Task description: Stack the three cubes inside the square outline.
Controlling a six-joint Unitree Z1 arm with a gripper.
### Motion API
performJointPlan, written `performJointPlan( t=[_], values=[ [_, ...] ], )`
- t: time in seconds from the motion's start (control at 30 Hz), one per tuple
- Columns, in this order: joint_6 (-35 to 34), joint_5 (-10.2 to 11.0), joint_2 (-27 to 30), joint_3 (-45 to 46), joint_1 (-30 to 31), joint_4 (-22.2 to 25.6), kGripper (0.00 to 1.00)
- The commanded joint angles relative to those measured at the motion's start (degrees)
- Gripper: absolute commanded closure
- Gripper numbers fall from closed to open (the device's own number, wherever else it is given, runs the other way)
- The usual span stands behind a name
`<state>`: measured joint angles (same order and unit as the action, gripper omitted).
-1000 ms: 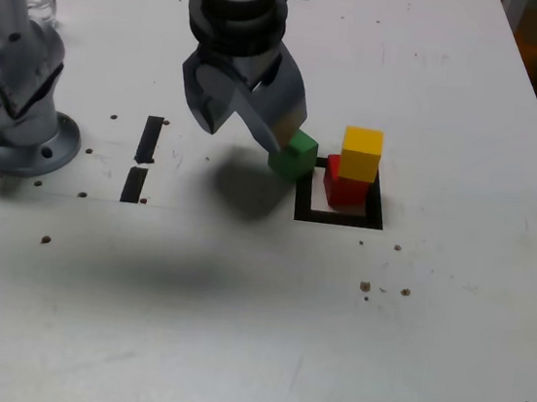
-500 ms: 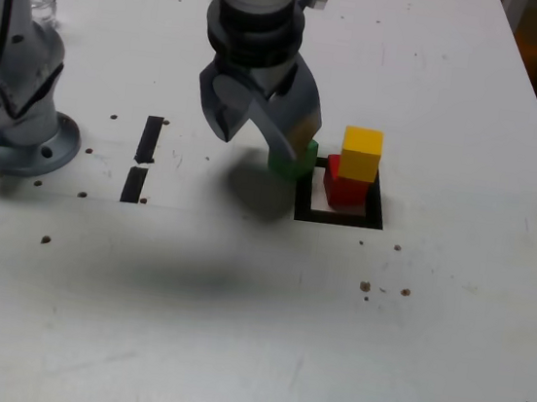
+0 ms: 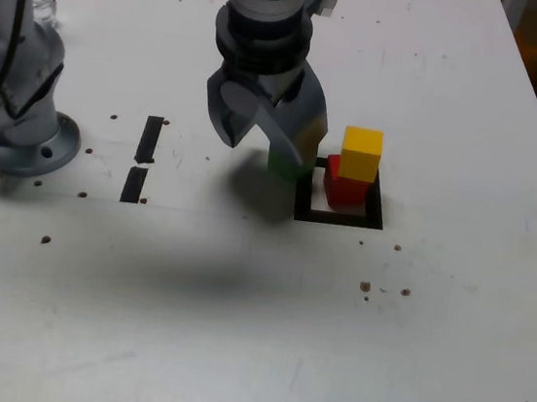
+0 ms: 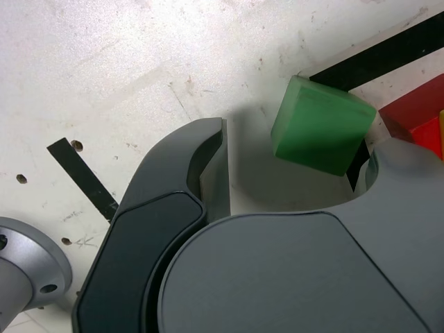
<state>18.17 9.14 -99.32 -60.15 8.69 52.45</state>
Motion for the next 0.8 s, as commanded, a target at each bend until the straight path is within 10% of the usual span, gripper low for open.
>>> performJointPlan(
  t=[0.0,0.77],
  values=[
    [0.02,-0.08,-0.42,-0.07,0.01,-0.28,0.24],
    [-0.35,-2.75,-3.7,0.73,0.23,-2.26,0.25]
  ],
)
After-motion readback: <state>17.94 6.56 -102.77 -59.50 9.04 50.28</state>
